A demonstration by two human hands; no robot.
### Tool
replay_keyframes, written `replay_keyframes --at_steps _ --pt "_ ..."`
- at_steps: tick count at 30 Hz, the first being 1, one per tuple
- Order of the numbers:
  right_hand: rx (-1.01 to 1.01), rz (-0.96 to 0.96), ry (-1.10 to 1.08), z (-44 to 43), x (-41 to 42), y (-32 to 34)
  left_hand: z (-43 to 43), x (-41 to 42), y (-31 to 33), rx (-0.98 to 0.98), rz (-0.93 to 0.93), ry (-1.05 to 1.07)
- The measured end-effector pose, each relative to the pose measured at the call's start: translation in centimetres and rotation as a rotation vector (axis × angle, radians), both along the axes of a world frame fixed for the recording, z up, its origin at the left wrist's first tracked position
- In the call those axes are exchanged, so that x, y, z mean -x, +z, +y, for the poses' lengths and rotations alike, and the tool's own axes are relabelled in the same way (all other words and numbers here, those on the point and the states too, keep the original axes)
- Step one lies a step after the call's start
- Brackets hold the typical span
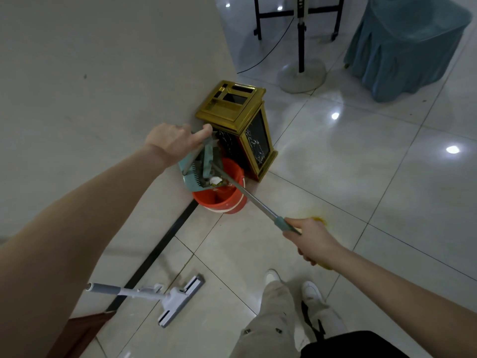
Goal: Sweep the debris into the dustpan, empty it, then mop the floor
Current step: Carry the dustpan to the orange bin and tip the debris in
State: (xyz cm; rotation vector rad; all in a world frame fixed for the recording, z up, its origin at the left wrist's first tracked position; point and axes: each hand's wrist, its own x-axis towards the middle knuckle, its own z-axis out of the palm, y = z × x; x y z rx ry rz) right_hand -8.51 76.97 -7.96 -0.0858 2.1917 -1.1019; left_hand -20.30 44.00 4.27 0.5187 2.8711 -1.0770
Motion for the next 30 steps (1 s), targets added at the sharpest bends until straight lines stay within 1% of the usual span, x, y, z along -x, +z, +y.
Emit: replay_keyframes --at_steps 2,6,9,11,16,18,21,23,27,30 --pt "-0.024 0.016 0.030 -1.4 -0.3 -0.4 -0.1 0.0 0.1 0.004 0.006 0.007" --pt "-0.246 0.200 0.189 -2.3 0.6 -2.1 -0.8 -0.6 -0.1 0.009 -0.022 -0.028" --pt "-0.344 0.248 0.246 -1.5 1.7 -2.7 -1.9 -1.5 -0.1 -0.026 -0.034 -0.033" --pt "-0.372 0.262 0.264 -0.6 2.2 -2.5 -2.6 -1.8 0.3 -0.060 -0.032 -0.014" --pt "-0.349 0.276 0.247 1.5 2.2 -1.4 -3.1 -1.6 1.1 -0.051 -0.004 0.000" --pt "-0.298 0.263 0.225 1.9 1.8 -0.9 -2.5 -1.3 1.2 -0.037 -0.003 0.006" --pt "-0.163 0.199 0.158 1.3 1.1 -0.4 -1.9 -1.0 0.8 0.002 0.013 -0.006" --pt "-0.130 0.203 0.157 0.3 0.9 -0.5 -1.5 -0.8 0.6 0.023 0.008 -0.017" --pt "-0.176 0.247 0.197 -2.4 0.6 -1.4 -0.7 -0.3 1.0 0.032 -0.003 -0.025" --pt "-0.256 0.299 0.250 -3.4 0.1 -2.4 0.1 -0.1 1.1 0.059 0.009 -0.035"
